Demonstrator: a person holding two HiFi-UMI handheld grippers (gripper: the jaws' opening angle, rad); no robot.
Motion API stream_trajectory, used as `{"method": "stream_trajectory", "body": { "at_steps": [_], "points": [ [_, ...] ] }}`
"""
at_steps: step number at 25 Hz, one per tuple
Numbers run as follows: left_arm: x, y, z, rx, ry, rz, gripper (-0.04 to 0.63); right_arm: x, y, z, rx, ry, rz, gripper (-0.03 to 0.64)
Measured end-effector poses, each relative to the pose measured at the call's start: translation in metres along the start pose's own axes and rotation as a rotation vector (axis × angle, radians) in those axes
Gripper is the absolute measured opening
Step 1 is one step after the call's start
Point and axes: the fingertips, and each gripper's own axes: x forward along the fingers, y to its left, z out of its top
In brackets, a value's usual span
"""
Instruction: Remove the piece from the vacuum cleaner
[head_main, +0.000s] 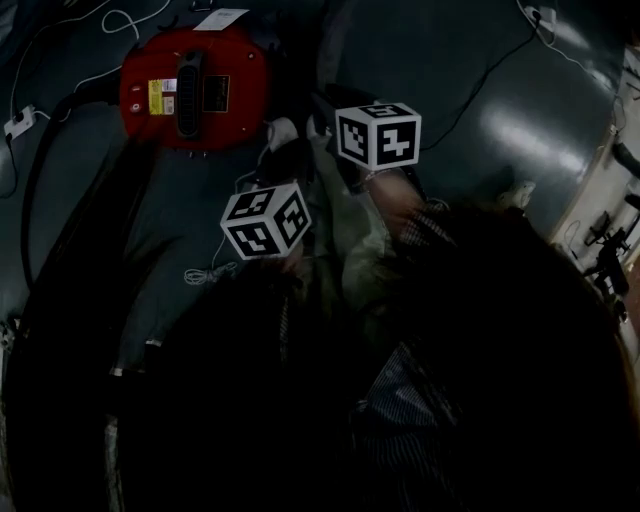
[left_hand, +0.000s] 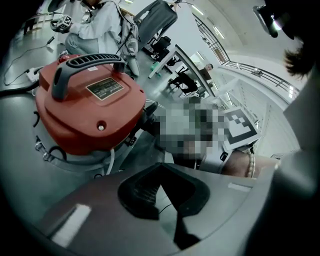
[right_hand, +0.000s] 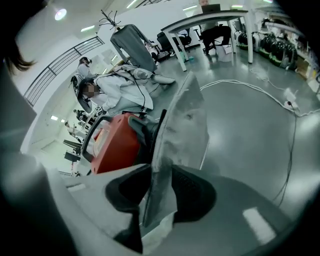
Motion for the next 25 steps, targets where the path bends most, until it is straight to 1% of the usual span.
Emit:
{"method": "stream_trajectory", "body": {
  "at_steps": [2, 4, 7, 8, 15, 20, 25],
  "points": [
    [0.000, 0.000, 0.001, 0.002, -0.001, 0.000, 0.008, 0.003, -0.001, 0.001, -0.014, 0.001, -0.022, 0.118],
    [0.000, -0.001, 0.001, 0.003, 0.002, -0.003, 0.008, 0.004, 0.000, 0.001, -0.019, 0.006, -0.027, 0.102],
    [0.000, 0.000, 0.000, 0.001, 0.007, -0.003, 0.008, 0.005, 0.001, 0.003, 0.003, 0.001, -0.019, 0.041],
    [-0.001, 0.000, 0.000, 0.000, 0.007, -0.002, 0.008, 0.004, 0.000, 0.003, 0.018, -0.003, -0.014, 0.033],
    [-0.006, 0.005, 0.010, -0.009, -0.013, 0.007, 0.008, -0.007, -0.004, 0.008, 0.064, -0.018, 0.031, 0.025],
    [-0.007, 0.000, 0.013, 0.004, -0.006, 0.007, 0.008, -0.023, -0.017, 0.010, 0.113, -0.033, 0.018, 0.023],
    [-0.004, -0.010, 0.010, 0.013, 0.009, -0.005, 0.008, -0.036, -0.030, 0.018, 0.114, -0.056, 0.015, 0.023]
  ]
}}
